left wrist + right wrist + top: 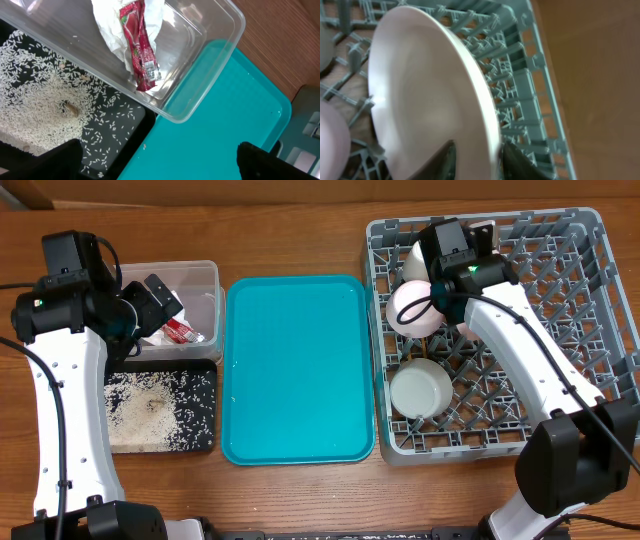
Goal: Sort waste into correct bins and load items into the dishwasher
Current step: 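Stand the pink plate upright between rack tines and release it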
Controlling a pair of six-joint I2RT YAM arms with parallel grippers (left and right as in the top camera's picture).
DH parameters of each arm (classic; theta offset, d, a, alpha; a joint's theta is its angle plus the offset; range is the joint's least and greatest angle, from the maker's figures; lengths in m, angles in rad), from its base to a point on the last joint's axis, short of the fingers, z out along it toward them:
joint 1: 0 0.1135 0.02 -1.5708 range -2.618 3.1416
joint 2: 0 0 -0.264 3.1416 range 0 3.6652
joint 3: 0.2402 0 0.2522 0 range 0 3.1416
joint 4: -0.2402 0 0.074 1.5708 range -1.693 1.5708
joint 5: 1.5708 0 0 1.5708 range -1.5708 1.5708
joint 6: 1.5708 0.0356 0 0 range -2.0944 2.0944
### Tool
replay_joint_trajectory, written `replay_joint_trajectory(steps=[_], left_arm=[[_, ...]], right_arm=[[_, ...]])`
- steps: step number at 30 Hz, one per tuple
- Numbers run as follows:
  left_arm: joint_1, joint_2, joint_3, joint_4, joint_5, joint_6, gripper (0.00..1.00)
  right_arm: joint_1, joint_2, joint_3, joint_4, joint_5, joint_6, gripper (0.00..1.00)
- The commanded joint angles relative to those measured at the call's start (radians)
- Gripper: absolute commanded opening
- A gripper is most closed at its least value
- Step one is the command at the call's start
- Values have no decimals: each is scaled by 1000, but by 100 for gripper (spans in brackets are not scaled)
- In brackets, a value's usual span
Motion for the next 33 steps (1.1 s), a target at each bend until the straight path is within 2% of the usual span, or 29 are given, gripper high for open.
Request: replay_joint_trajectory(steps=[1, 3, 6, 13, 14, 19, 22, 26, 28, 33], left_arm=[[-2, -17, 14, 2, 0, -10, 100], [-2, -17, 14, 2, 0, -10, 100], [-2, -17, 14, 2, 0, -10, 100], [-2, -17, 14, 2, -1, -10, 100], [-2, -17, 14, 2, 0, -10, 100], [-2, -17, 14, 2, 0, -10, 100], [-2, -17, 14, 2, 0, -10, 100], [-2, -17, 14, 2, 0, -10, 100], [-2, -17, 14, 2, 0, -10, 100], [-2, -17, 14, 2, 0, -10, 100]], right_arm=[[-1, -6, 2, 5, -54, 9, 61], [-1, -6, 2, 16, -54, 9, 85], [-1, -6, 2, 46, -50, -16, 90], [34, -13, 38, 63, -10, -28, 97], [50, -18, 41, 61, -35, -28, 99], [129, -29, 41, 63, -204, -28, 100], [171, -29, 41, 62, -449, -28, 100], [190, -29, 41, 61, -665, -28, 100], [190, -29, 41, 61, -722, -29, 100], [190, -29, 41, 62, -727, -29, 100]])
